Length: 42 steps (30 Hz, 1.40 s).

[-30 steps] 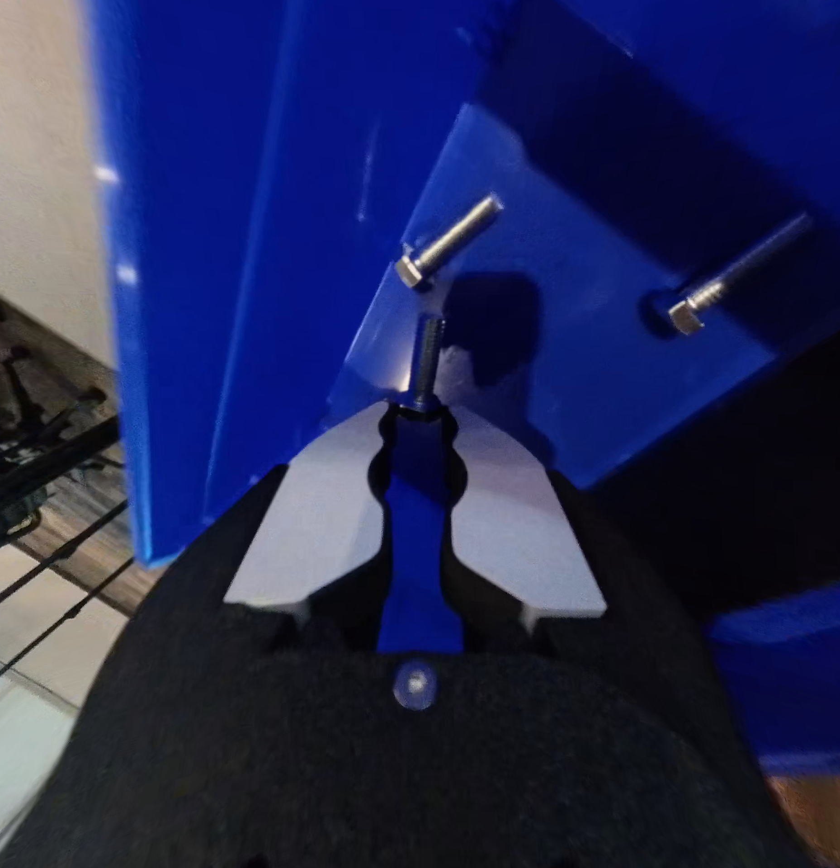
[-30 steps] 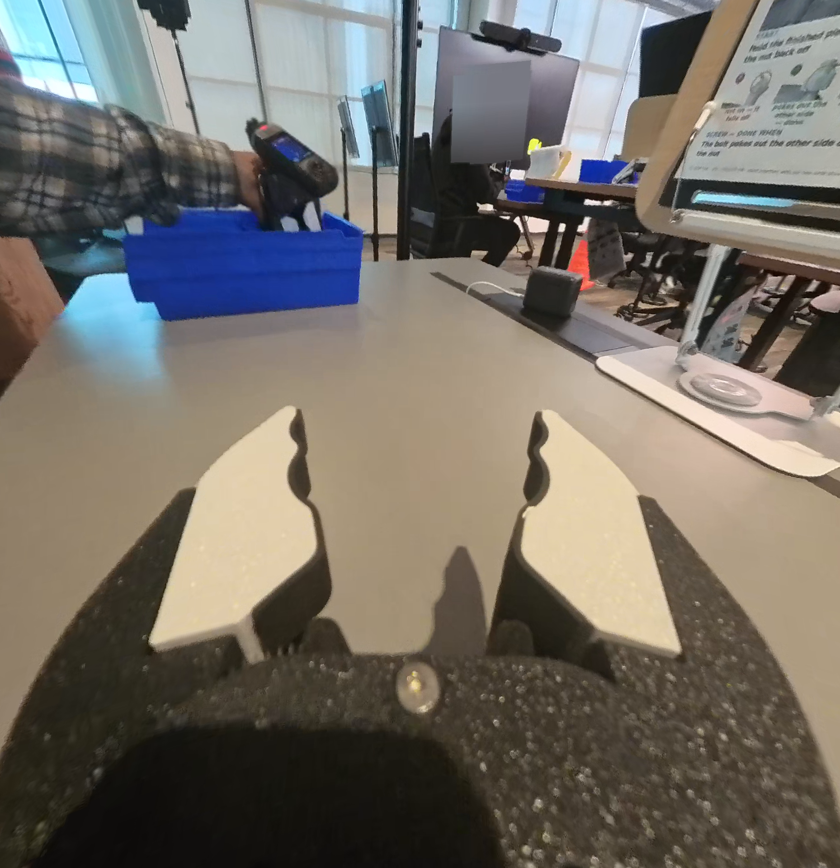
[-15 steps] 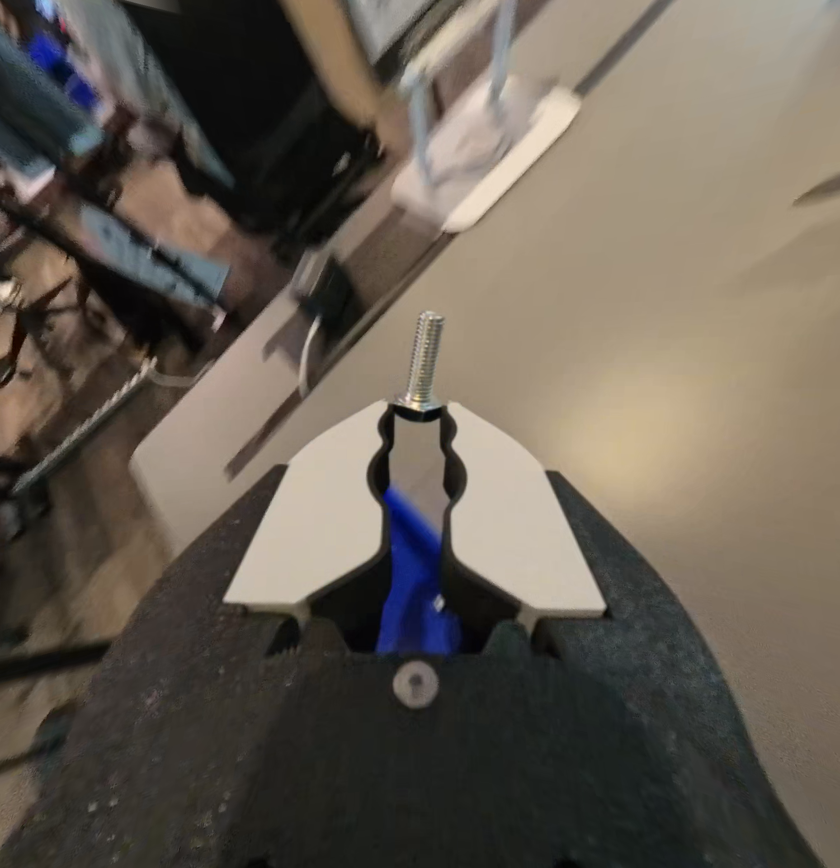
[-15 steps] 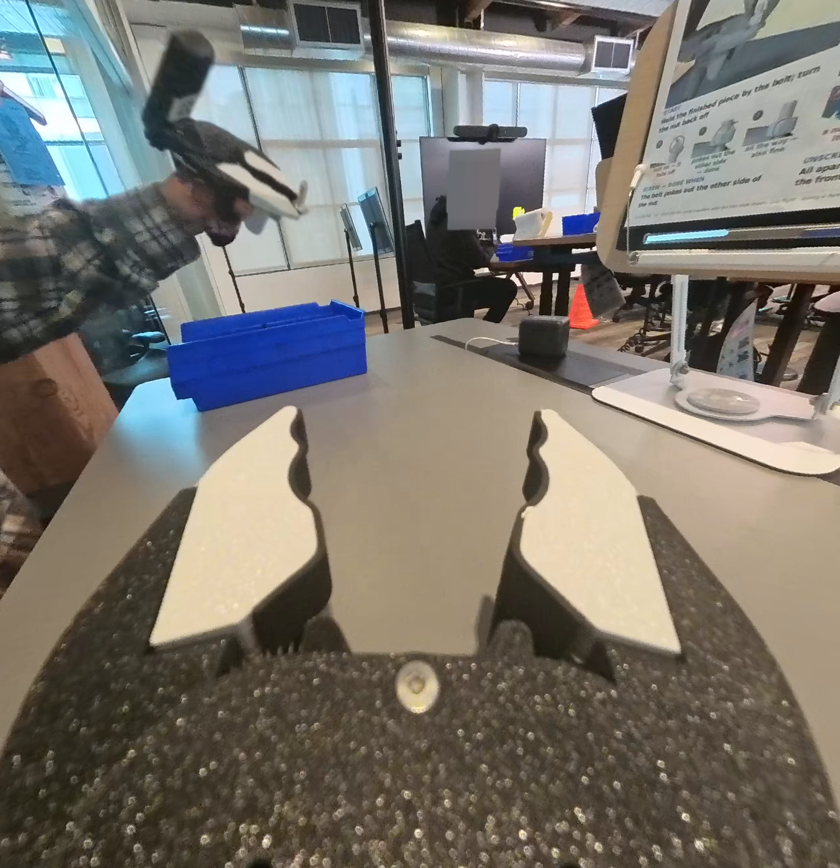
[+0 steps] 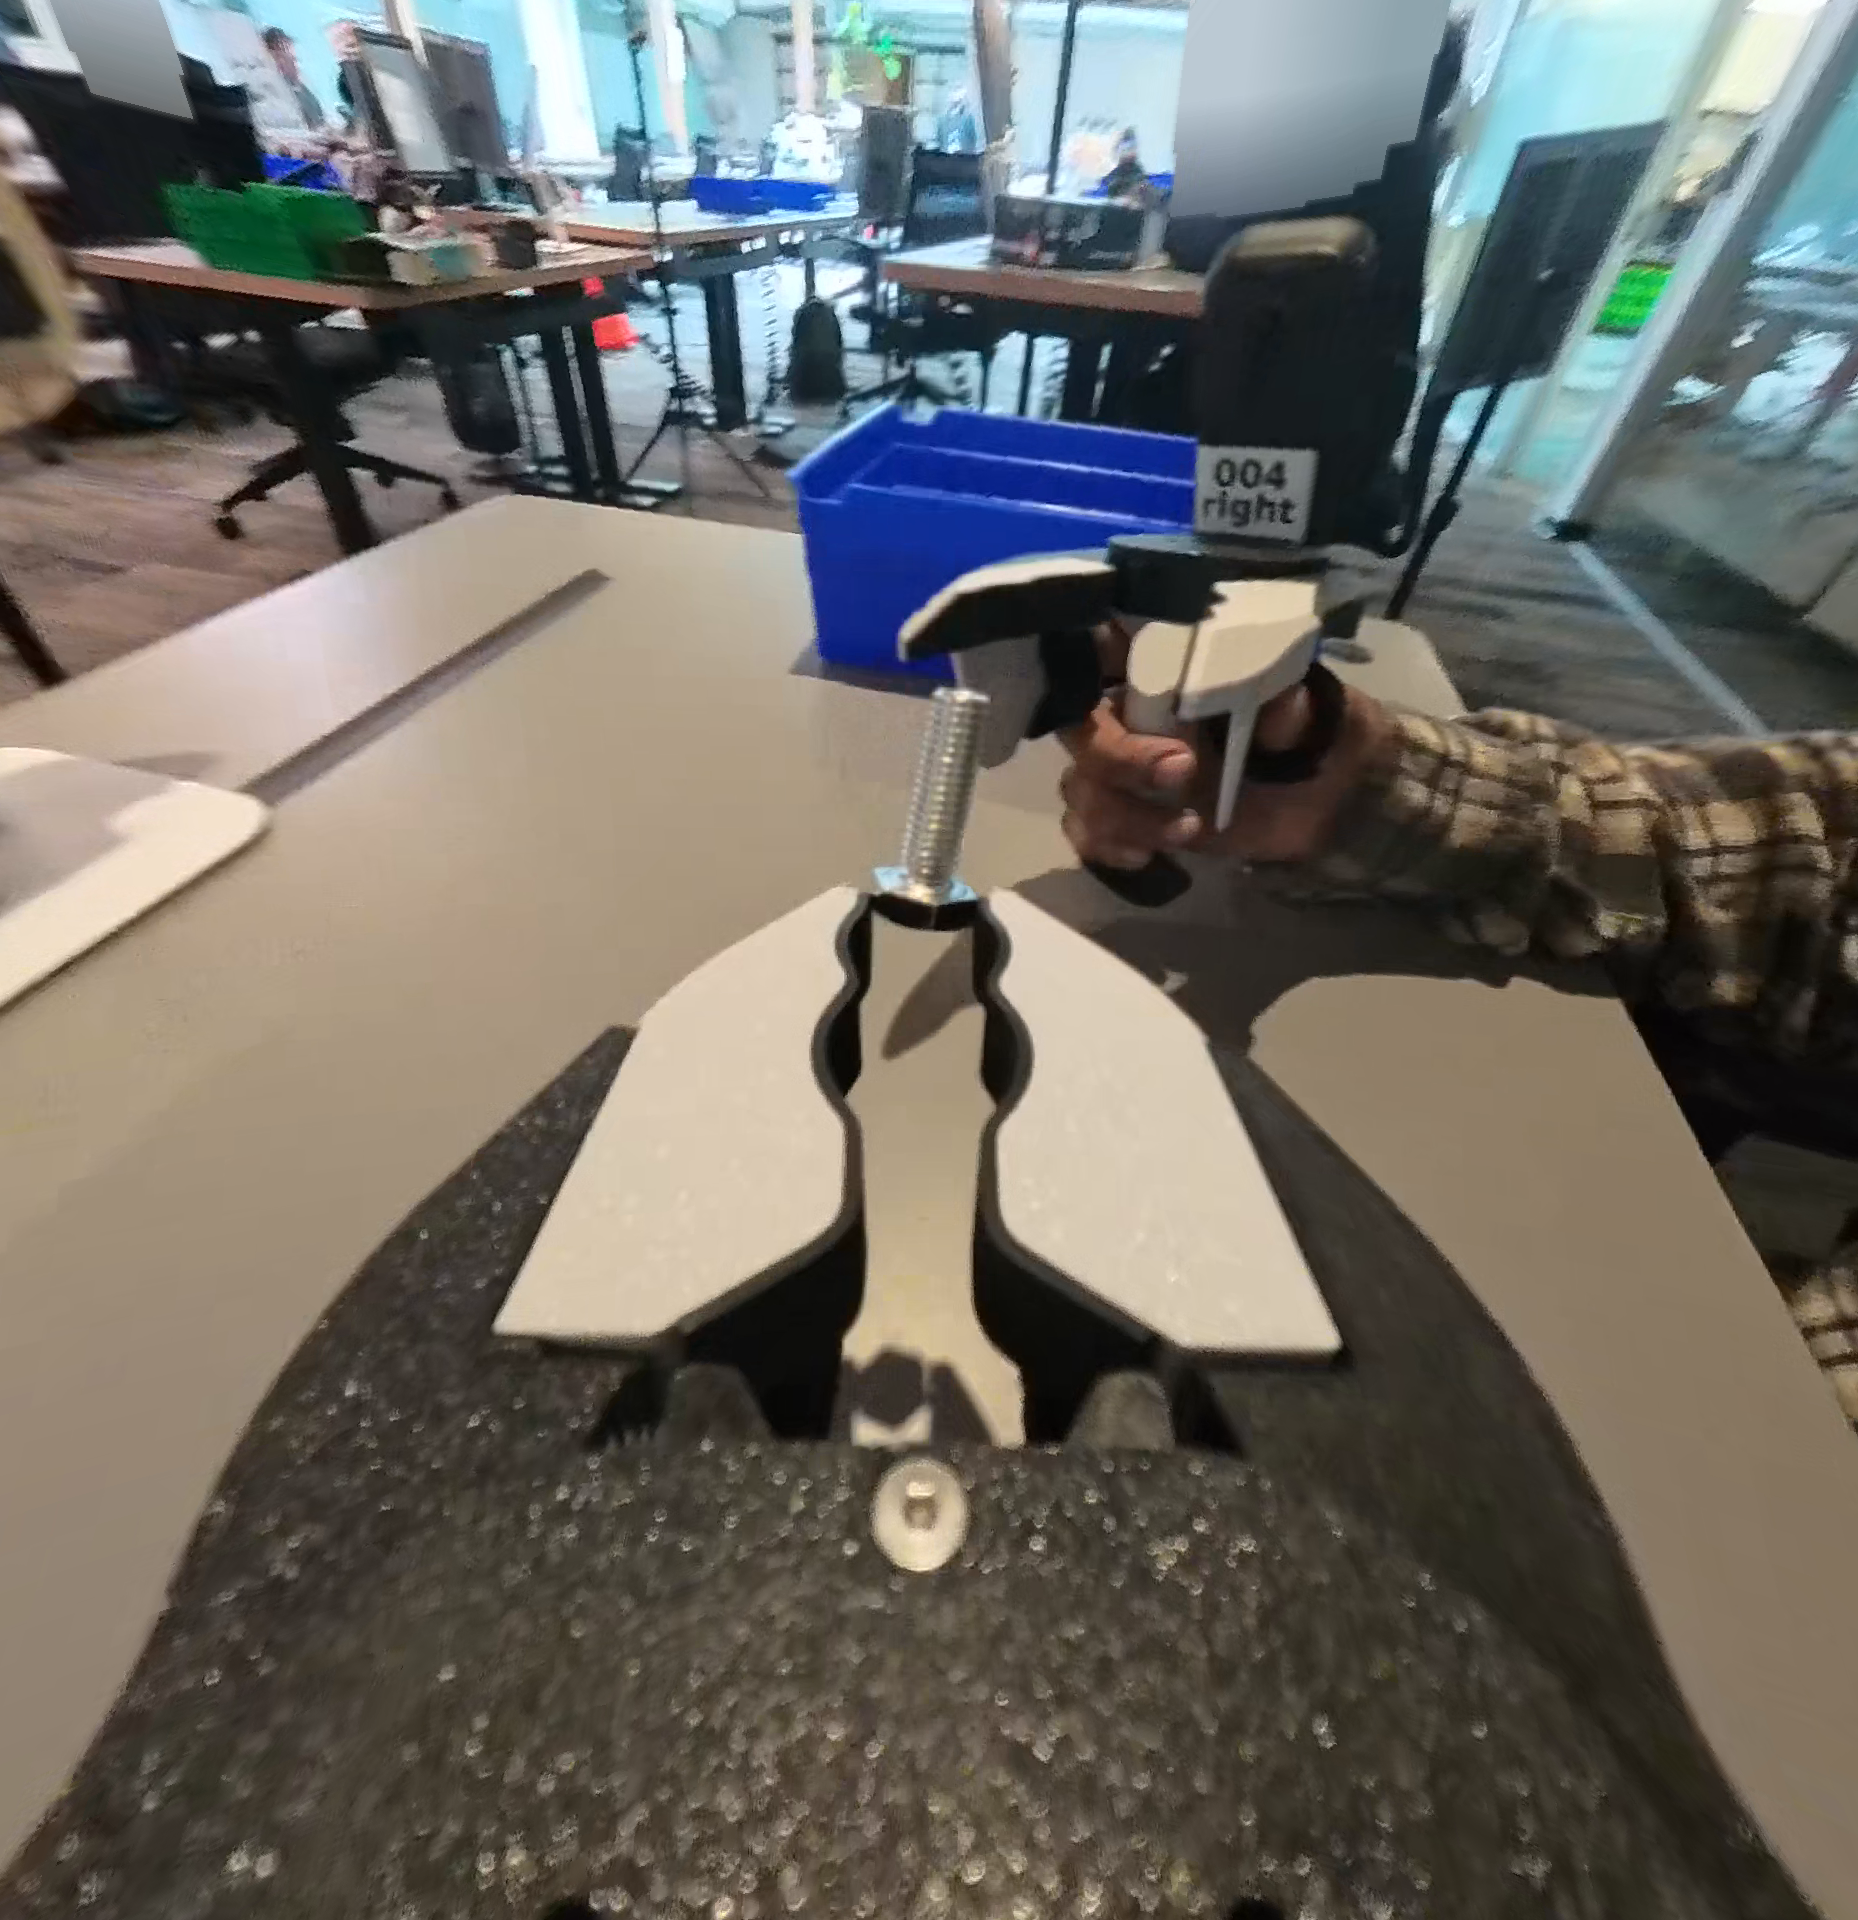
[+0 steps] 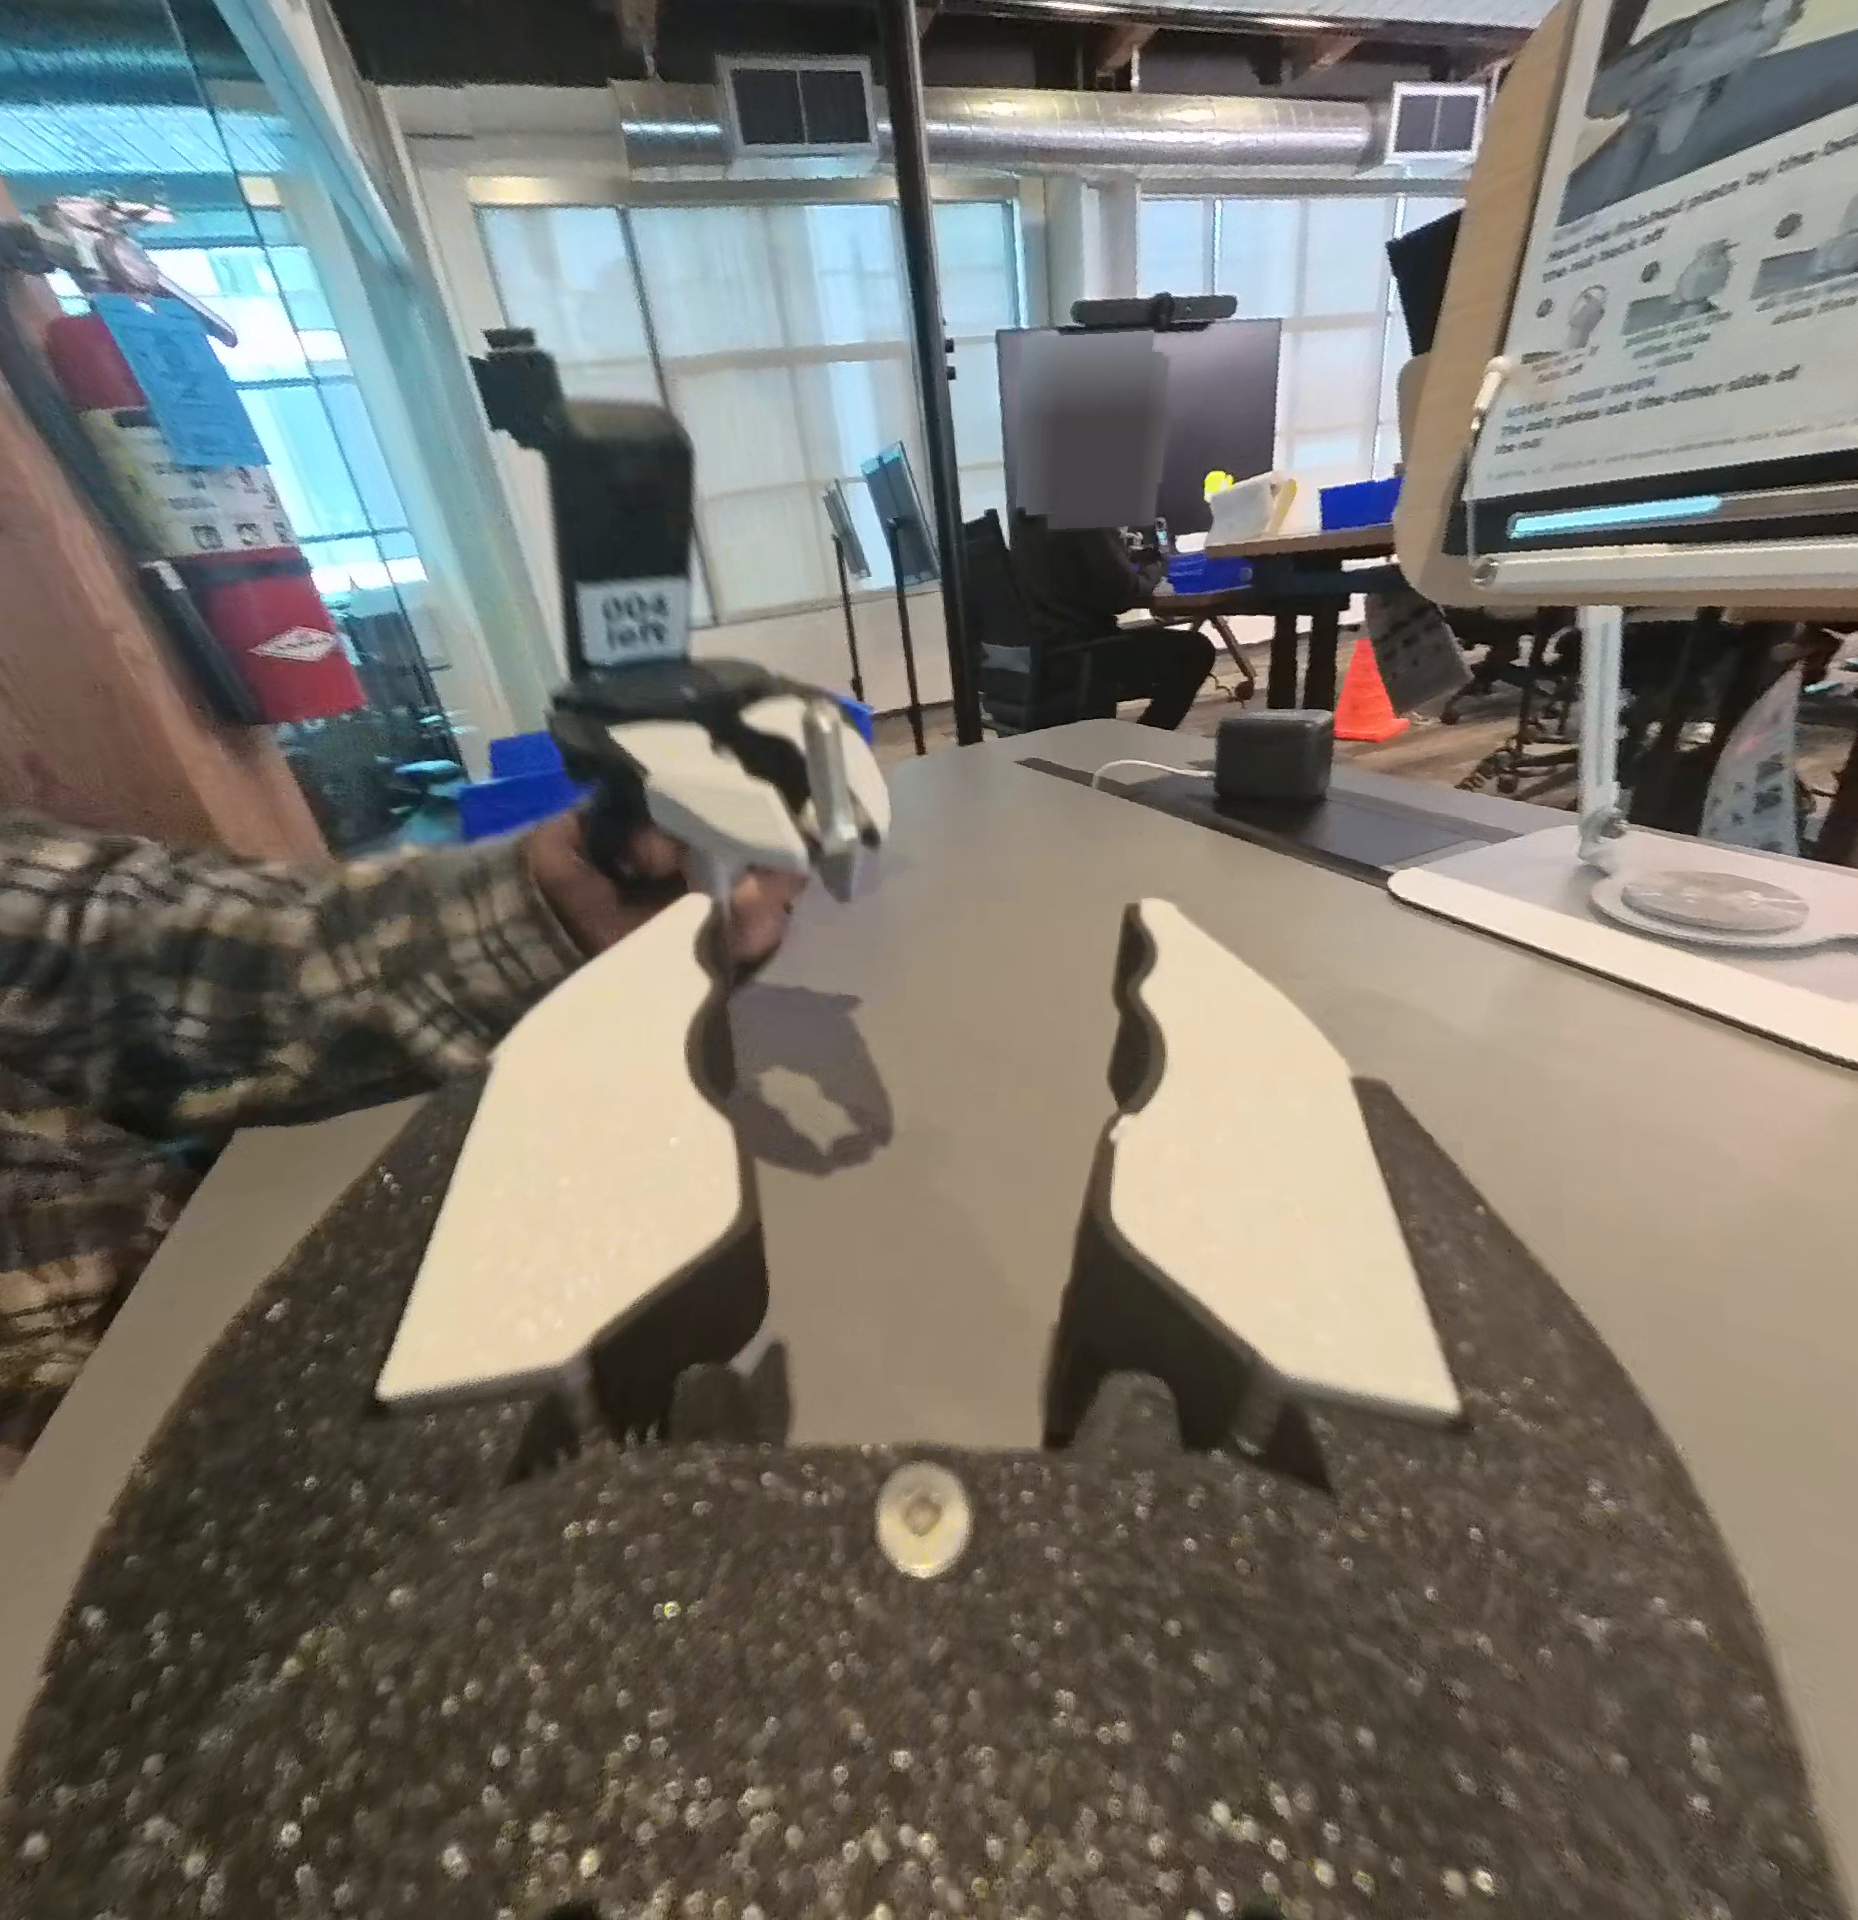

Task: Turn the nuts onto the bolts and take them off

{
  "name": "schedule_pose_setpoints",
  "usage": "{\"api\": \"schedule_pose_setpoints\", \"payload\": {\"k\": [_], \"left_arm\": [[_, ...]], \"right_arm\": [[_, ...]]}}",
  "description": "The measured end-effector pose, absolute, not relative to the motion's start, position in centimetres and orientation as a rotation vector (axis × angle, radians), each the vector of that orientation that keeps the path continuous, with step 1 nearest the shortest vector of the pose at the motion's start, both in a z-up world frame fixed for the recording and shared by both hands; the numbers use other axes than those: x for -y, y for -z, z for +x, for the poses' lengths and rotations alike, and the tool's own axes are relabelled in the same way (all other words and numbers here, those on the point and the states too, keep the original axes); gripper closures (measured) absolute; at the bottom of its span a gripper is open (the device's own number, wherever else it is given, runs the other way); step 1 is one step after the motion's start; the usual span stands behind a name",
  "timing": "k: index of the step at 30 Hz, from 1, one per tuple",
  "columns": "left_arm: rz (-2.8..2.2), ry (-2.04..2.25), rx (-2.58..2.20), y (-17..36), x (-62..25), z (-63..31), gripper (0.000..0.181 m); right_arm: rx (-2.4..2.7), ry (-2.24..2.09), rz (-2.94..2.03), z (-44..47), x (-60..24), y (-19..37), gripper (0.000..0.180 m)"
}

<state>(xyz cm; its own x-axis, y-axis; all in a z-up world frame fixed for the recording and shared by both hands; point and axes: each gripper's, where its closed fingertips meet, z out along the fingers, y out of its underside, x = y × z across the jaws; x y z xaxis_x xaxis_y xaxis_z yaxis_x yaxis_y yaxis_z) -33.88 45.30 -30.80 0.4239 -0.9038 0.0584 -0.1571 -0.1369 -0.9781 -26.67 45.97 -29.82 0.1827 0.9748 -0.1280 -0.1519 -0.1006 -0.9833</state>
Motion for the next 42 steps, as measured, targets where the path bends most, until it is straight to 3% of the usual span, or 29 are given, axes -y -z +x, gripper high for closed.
{"api": "schedule_pose_setpoints", "payload": {"k": [8, 19, 21, 26, 29, 37, 42], "left_arm": [[-1.529, 1.000, -0.989, 32.9, -43.4, -31.4, 0.163], [-1.487, 1.053, -0.976, 31.6, -42.3, -31.5, 0.163], [-1.478, 1.053, -0.978, 31.3, -42.1, -31.4, 0.163], [-1.507, 1.022, -1.007, 31.6, -42.0, -31.7, 0.162], [-1.550, 0.944, -0.985, 31.8, -42.9, -33.5, 0.151], [-1.601, 0.732, -0.835, 32.1, -45.4, -41.7, 0.145], [-1.599, 0.727, -0.784, 31.5, -46.1, -43.5, 0.145]], "right_arm": [[0.978, -1.344, -1.162, -29.5, -43.4, 27.9, 0.139], [1.081, -1.285, -1.160, -32.3, -42.0, 27.7, 0.154], [1.111, -1.283, -1.142, -32.5, -41.7, 27.6, 0.170], [1.221, -1.248, -1.171, -33.2, -41.7, 28.0, 0.171], [1.253, -1.234, -1.227, -33.8, -43.4, 28.5, 0.171], [1.427, -1.094, -1.454, -37.7, -47.3, 36.0, 0.171], [1.512, -1.003, -1.477, -39.4, -47.8, 37.9, 0.171]]}}
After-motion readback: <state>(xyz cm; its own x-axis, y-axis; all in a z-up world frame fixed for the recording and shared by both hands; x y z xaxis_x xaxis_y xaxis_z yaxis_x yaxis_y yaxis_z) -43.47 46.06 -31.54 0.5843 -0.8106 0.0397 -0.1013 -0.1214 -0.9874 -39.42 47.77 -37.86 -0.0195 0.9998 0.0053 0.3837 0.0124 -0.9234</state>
